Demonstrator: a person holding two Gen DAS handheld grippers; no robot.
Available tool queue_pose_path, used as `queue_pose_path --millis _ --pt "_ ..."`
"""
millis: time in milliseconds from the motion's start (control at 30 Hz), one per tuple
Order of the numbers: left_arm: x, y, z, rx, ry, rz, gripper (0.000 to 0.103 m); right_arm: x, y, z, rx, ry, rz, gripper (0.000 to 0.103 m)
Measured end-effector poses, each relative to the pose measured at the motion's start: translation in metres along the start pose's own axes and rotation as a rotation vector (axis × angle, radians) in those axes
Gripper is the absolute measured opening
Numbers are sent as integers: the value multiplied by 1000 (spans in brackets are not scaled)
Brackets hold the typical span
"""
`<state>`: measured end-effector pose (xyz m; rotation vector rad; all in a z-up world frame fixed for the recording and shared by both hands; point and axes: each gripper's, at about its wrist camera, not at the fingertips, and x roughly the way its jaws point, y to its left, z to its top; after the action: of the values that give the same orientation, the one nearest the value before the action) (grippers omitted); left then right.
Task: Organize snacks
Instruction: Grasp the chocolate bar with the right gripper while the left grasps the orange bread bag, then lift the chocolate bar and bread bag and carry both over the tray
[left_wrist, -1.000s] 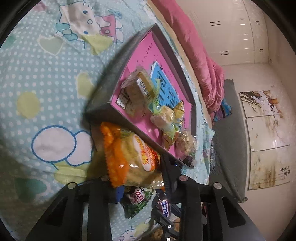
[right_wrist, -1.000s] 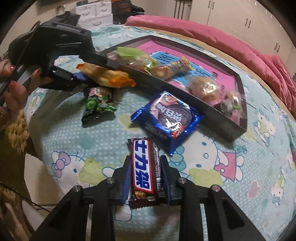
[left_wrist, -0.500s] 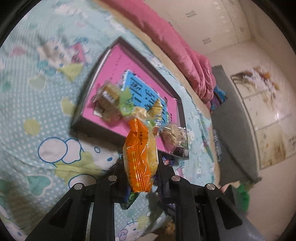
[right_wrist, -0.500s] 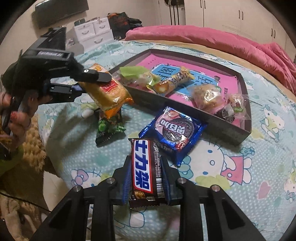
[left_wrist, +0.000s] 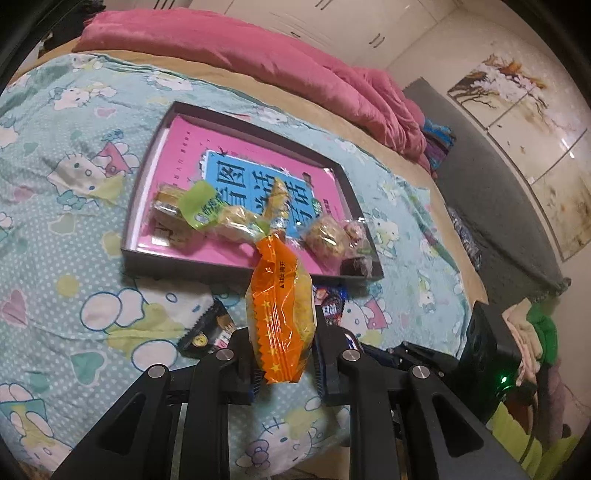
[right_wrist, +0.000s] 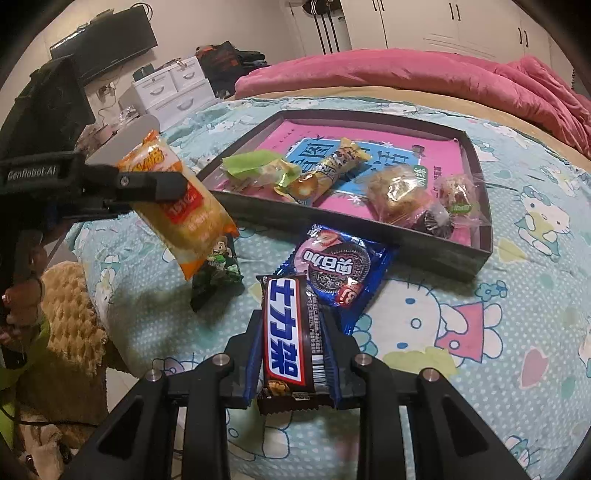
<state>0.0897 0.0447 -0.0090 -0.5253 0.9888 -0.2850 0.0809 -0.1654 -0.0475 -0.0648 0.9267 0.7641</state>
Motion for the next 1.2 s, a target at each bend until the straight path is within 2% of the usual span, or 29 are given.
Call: queue_pose_path --millis 233,733,1200 --pt "6 -10 -7 30 25 22 22 -3 -4 2 21 -16 3 29" --pt "5 -31 -10 118 22 80 22 -12 -9 7 39 -80 11 29" --pt "0 -41 -7 145 2 76 22 -26 -18 14 77 -163 -14 29"
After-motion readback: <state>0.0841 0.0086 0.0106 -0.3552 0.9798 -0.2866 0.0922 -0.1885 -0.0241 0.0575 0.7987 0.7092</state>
